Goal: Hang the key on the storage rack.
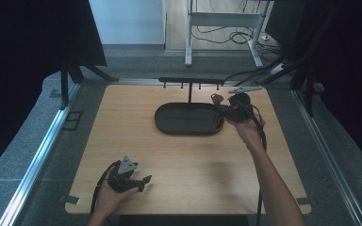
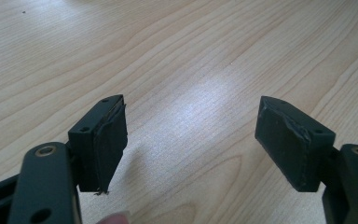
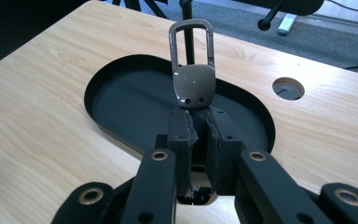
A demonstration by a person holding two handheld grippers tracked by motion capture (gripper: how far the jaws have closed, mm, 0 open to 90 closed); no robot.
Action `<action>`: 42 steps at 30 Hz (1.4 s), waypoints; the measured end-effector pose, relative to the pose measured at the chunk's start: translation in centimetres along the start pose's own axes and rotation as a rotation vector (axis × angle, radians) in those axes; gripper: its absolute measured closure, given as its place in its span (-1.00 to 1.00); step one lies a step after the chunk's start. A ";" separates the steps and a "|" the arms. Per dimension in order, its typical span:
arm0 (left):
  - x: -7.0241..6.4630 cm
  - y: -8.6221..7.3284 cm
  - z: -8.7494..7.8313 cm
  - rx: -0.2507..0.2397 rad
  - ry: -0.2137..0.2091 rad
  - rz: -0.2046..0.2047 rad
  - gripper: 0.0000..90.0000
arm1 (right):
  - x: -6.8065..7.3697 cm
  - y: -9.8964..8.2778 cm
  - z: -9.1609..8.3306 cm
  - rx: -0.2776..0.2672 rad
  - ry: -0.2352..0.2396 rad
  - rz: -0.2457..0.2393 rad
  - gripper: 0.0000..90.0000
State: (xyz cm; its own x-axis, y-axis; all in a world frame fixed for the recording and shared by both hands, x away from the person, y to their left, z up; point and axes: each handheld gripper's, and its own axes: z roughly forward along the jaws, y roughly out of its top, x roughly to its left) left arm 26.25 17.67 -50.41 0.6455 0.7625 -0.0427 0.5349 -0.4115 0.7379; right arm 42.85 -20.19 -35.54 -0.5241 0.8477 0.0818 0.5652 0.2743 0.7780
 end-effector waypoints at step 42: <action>0.6 -0.1 -0.3 -0.011 0.002 -0.017 -0.43 | -3.1 1.0 4.6 -0.046 -0.103 0.120 0.80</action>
State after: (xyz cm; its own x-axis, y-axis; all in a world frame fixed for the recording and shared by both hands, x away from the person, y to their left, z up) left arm 26.39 18.31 -50.31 0.6356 0.7701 -0.0539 0.5395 -0.3932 0.7445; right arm 47.96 -20.49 -37.86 -0.3850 0.9160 0.1129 0.5890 0.1497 0.7942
